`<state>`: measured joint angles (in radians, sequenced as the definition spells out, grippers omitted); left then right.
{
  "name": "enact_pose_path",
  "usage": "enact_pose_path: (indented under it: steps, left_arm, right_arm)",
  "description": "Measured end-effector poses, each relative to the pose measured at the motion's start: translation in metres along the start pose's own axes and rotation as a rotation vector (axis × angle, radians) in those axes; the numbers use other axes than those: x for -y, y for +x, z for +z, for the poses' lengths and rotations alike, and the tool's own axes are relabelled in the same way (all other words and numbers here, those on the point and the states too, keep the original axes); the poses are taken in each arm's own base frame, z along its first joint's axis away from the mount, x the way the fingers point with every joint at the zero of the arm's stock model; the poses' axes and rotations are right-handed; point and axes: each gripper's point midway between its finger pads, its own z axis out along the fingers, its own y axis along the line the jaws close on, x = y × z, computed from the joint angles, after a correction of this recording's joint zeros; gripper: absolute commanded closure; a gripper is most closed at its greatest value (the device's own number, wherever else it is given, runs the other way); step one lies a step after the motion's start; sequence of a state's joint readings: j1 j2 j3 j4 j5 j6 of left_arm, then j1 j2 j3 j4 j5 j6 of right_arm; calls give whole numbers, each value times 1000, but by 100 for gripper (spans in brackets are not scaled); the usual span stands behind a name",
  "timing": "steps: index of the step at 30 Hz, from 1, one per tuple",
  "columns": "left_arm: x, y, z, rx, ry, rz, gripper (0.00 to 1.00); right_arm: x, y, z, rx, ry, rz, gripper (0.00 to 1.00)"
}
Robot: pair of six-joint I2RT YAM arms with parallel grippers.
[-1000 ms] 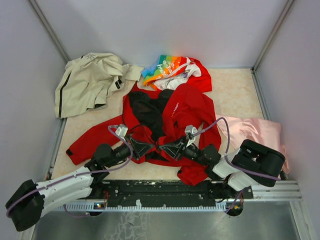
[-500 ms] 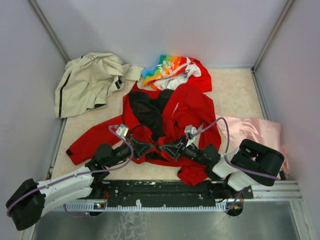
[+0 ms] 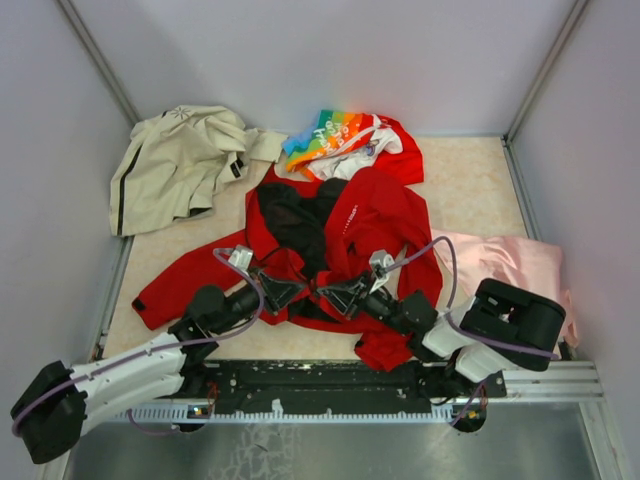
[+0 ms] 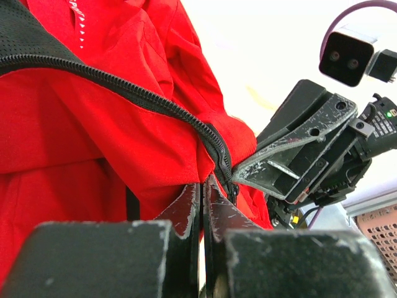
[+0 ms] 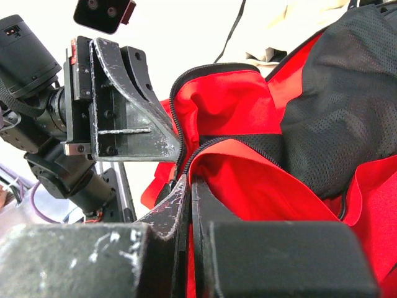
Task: Zip up the jacket
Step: Insert the zipper into the jacket.
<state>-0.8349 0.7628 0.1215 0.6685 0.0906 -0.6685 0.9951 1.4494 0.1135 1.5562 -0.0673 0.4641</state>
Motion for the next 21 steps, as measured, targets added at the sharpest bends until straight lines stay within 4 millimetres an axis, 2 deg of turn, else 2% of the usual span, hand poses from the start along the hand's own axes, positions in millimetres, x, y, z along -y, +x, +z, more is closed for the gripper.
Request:
enact_pose_path:
  steps: [21]
  left_arm:
    - [1,-11,4,35,-22,-16,100]
  right_arm:
    - [7,-7,2,54,89,12,100]
